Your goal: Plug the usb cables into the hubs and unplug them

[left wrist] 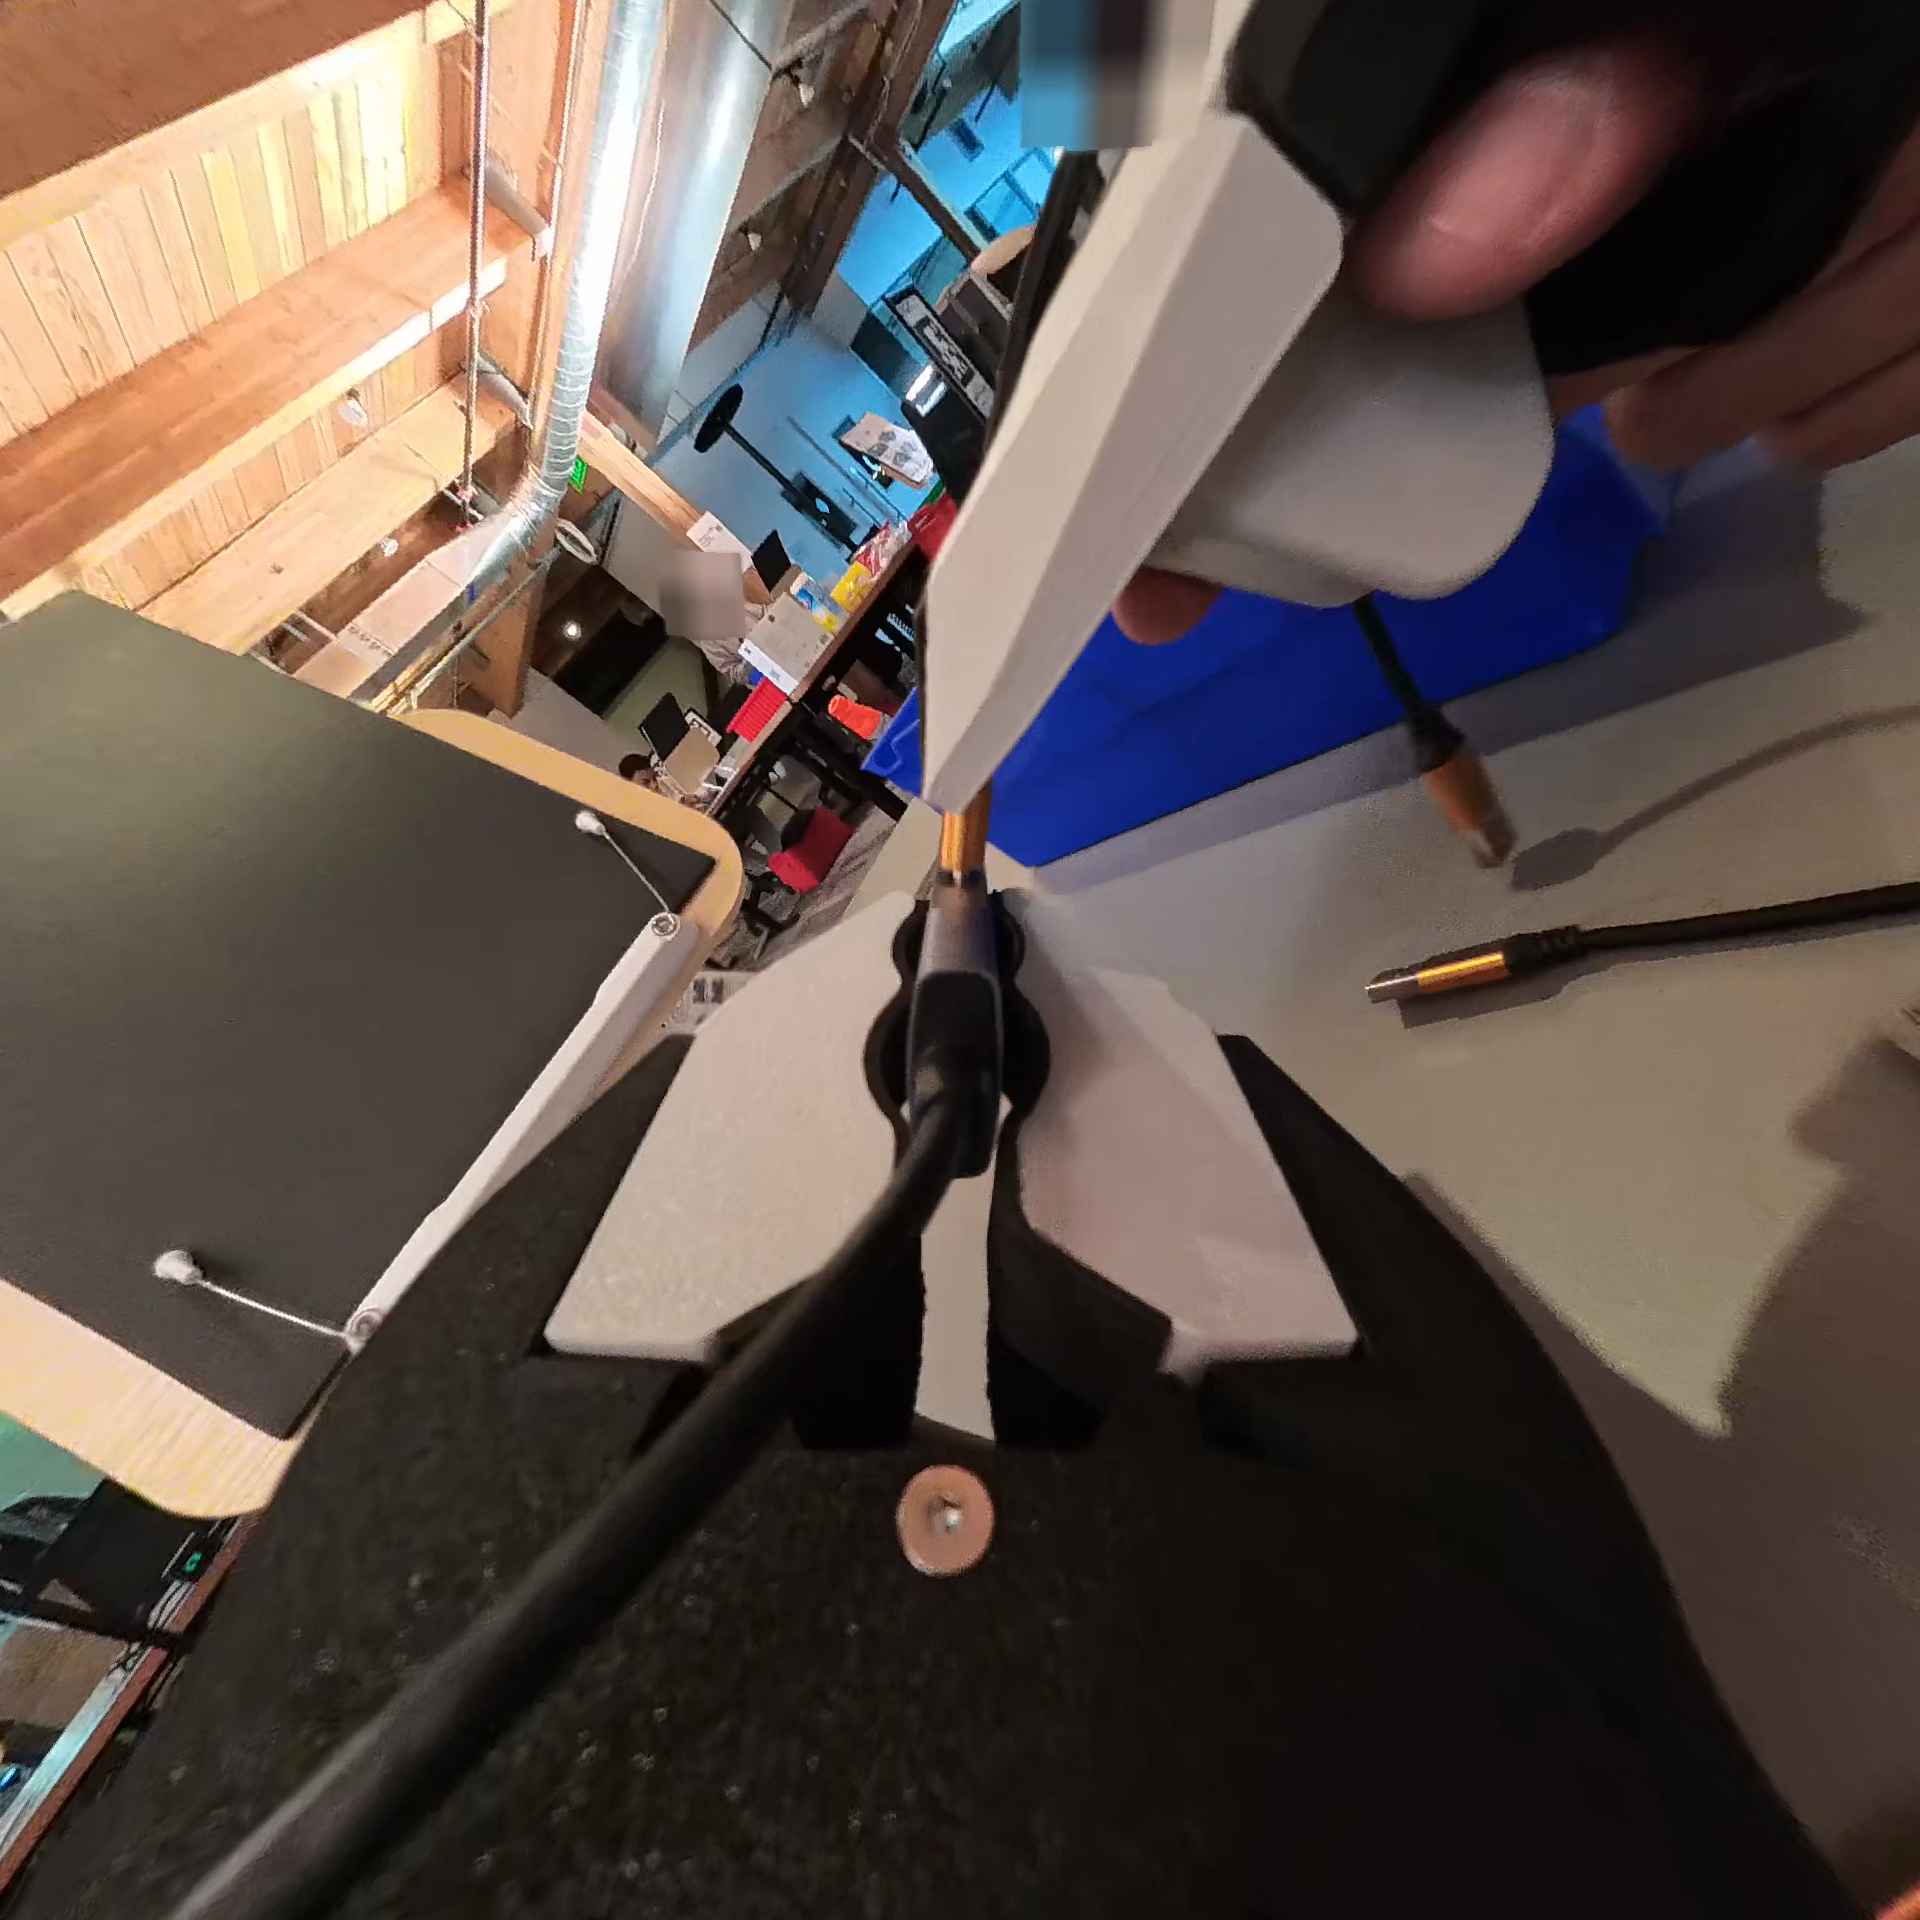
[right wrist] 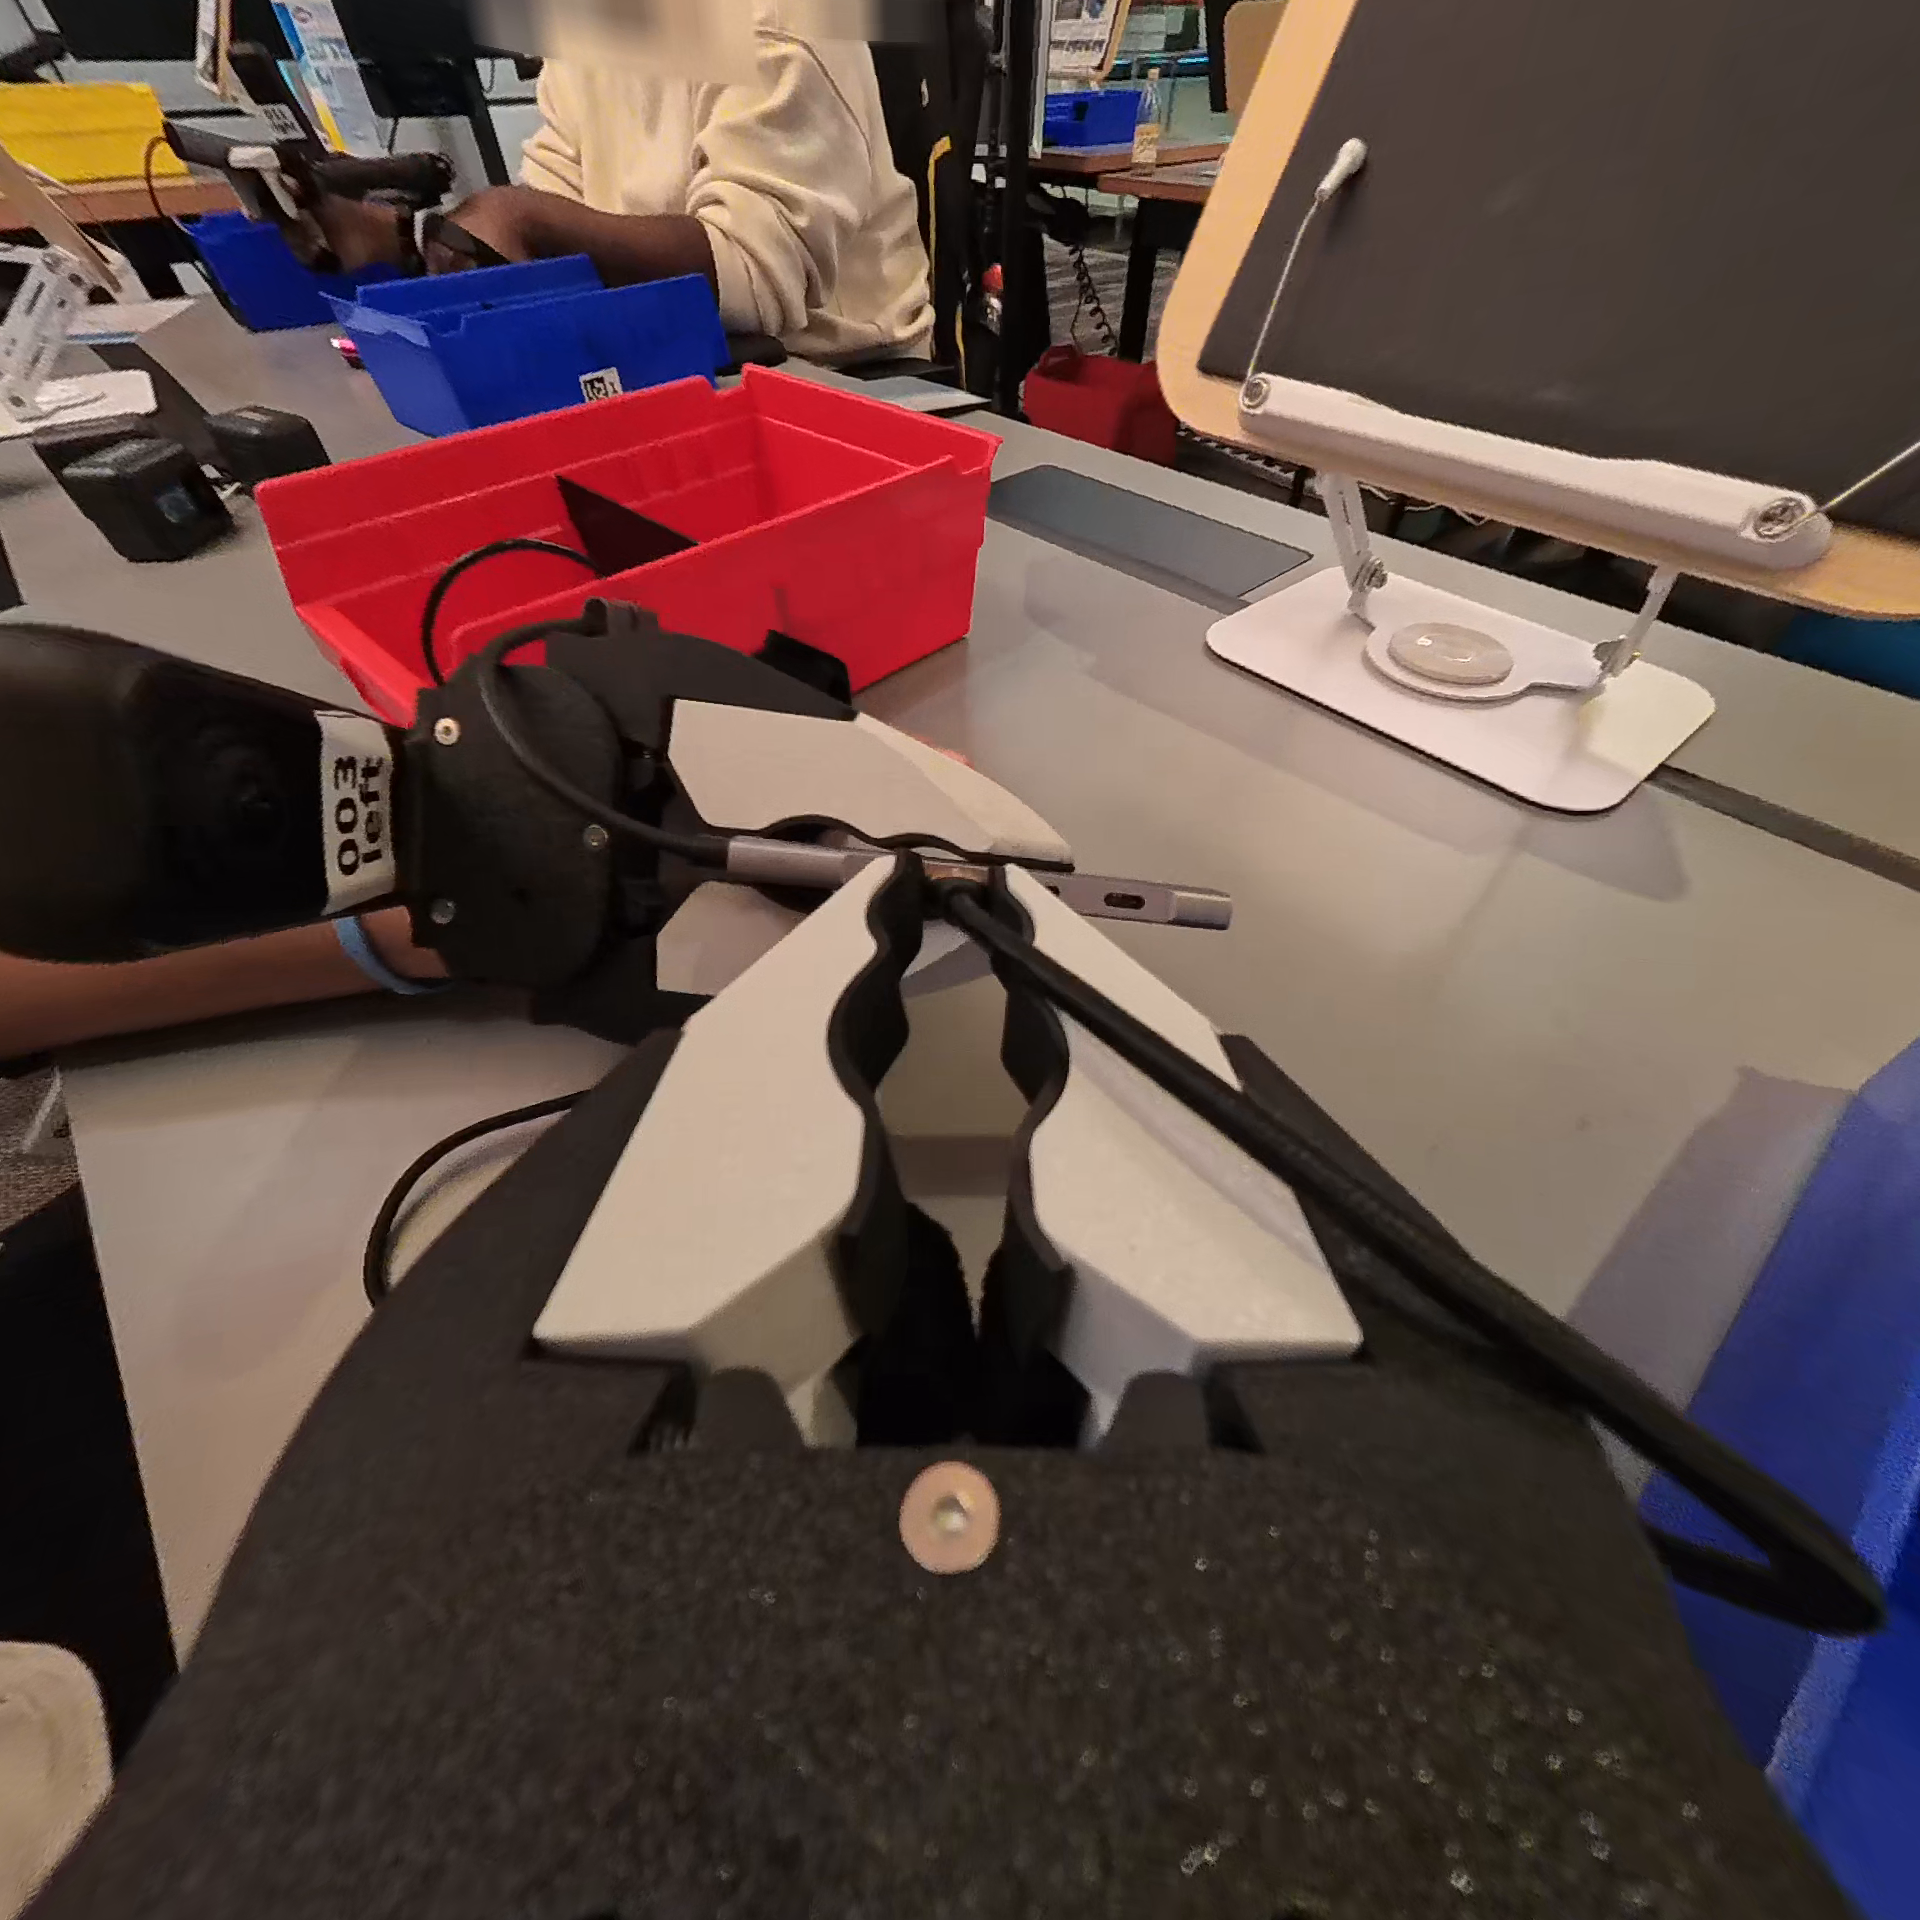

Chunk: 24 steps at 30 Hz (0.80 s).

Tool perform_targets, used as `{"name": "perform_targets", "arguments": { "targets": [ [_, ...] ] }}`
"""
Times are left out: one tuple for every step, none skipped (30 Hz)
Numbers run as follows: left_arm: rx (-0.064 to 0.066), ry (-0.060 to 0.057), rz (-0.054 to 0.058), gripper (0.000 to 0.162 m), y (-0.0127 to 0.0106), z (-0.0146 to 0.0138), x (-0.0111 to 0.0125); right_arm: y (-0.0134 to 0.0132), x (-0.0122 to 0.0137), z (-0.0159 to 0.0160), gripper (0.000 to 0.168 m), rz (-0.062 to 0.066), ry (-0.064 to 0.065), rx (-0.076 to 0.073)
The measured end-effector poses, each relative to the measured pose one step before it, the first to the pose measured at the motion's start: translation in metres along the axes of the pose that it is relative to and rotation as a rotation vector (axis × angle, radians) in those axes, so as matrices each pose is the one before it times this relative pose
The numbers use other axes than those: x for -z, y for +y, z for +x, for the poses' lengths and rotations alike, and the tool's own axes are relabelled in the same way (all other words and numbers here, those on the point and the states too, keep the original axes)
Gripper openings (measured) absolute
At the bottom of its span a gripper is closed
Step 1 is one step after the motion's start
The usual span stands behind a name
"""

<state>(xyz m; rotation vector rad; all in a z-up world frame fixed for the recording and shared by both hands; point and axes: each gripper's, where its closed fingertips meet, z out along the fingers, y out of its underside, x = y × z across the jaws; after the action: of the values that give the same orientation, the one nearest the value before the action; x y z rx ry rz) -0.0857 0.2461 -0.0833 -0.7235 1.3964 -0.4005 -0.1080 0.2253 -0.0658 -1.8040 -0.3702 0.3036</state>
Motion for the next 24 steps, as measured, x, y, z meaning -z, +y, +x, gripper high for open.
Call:
{"name": "perform_targets", "arguments": {
  "targets": [
    [-0.0060,-0.0018,-0.0108,0.008,0.00036,0.00028,-0.00002,0.00094,-0.00013,0.00056,0.011,-0.0064,0.0040,-0.0033],
    [-0.0098,0.0008,-0.0091,0.008,0.00020,0.00080,-0.00028,0.00122,-0.00012,0.00027,0.011,-0.0053,-0.0009,-0.0044],
    [-0.0103,-0.0019,-0.0060,0.008,0.00006,0.00056,-0.00002,0.00106,-0.00002,-0.00007,0.011,-0.0023,-0.0046,-0.0106],
    [-0.0070,-0.0030,-0.0093,0.008,0.00066,0.00023,-0.00018,0.00060,0.00004,0.00046,0.011,0.0024,-0.0025,-0.0109],
    [-0.0013,0.0019,-0.0052,0.008,0.00023,0.00053,-0.00030,0.00046,-0.00004,0.00027,0.011,0.0024,-0.0030,-0.0087],
    [0.0007,0.0014,-0.0030,0.008,0.00016,0.00030,-0.00024,0.00036,-0.00001,0.00024,0.011,0.0010,-0.0002,-0.0062],
    [-0.0041,0.0014,-0.0033,0.008,0.00056,0.00042,-0.00032,0.00076,-0.00032,0.00048,0.011,-0.0032,0.0068,0.0041],
    [-0.0040,0.0048,-0.0013,0.008,0.00132,0.00065,-0.00084,0.00136,-0.00078,0.00109,0.011,-0.0094,0.0088,0.0110],
    [0.0059,0.0091,0.0002,0.009,0.00181,0.00096,-0.00133,0.00057,-0.00118,0.00152,0.011,-0.0087,0.0076,0.0014],
    [0.0165,0.0055,0.0051,0.009,0.00158,-0.00017,-0.00134,-0.00099,-0.00139,0.00138,0.011,0.0010,0.0066,-0.0083],
    [0.0138,-0.0050,0.0168,0.009,0.00045,-0.00263,-0.00071,-0.00312,-0.00108,-0.00005,0.011,0.0145,-0.0026,-0.0002],
    [0.0033,-0.0200,0.0170,0.010,0.00061,-0.00539,0.00011,-0.00349,-0.00001,0.00013,0.011,0.0179,0.0015,0.0128],
    [0.0116,-0.0307,-0.0045,0.009,0.00416,-0.00809,0.00027,-0.00180,0.00146,0.00190,0.011,0.0085,0.0137,0.0310],
    [0.0251,-0.0314,-0.0158,0.009,0.00679,-0.00939,0.00046,0.00021,0.00208,-0.00013,0.012,-0.0021,-0.0009,0.0367],
    [0.0312,-0.0248,-0.0087,0.009,0.00658,-0.00928,0.00045,0.00202,0.00229,-0.00096,0.014,-0.0115,-0.0078,0.0231],
    [0.0325,-0.0218,-0.0054,0.009,0.00540,-0.00877,0.00009,0.00338,0.00178,0.00076,0.016,-0.0170,0.0012,0.0003],
    [0.0322,-0.0198,-0.0057,0.010,0.00439,-0.00765,-0.00039,0.00474,0.00055,-0.00086,0.017,-0.0214,-0.0076,-0.0197],
    [0.0298,-0.0137,-0.0040,0.010,0.00358,-0.00534,-0.00057,0.00547,-0.00045,-0.00758,0.019,-0.0234,-0.0409,-0.0293],
    [0.0223,-0.0066,-0.0011,0.009,0.00286,-0.00292,-0.00062,0.00772,-0.00183,-0.01287,0.021,-0.0344,-0.0617,-0.0239],
    [0.0107,-0.0005,0.0002,0.009,0.00233,-0.00085,-0.00055,0.01168,-0.00306,-0.01460,0.022,-0.0583,-0.0620,0.0039],
    [0.0002,0.0064,-0.0011,0.009,0.00189,0.00094,-0.00061,0.01328,-0.00360,-0.01255,0.027,-0.0670,-0.0427,0.0441],
    [-0.0059,0.0080,-0.0020,0.009,0.00123,0.00159,-0.00054,0.01010,-0.00337,-0.00608,0.028,-0.0435,-0.0015,0.0603],
    [-0.0061,0.0042,-0.0003,0.009,0.00049,0.00123,-0.00042,0.00704,-0.00322,-0.00287,0.027,-0.0217,0.0069,0.0416],
    [-0.0017,0.0032,0.0013,0.009,-0.00022,0.00086,-0.00021,0.00648,-0.00399,-0.00122,0.024,-0.0220,-0.0032,-0.0141]
  ]
}}
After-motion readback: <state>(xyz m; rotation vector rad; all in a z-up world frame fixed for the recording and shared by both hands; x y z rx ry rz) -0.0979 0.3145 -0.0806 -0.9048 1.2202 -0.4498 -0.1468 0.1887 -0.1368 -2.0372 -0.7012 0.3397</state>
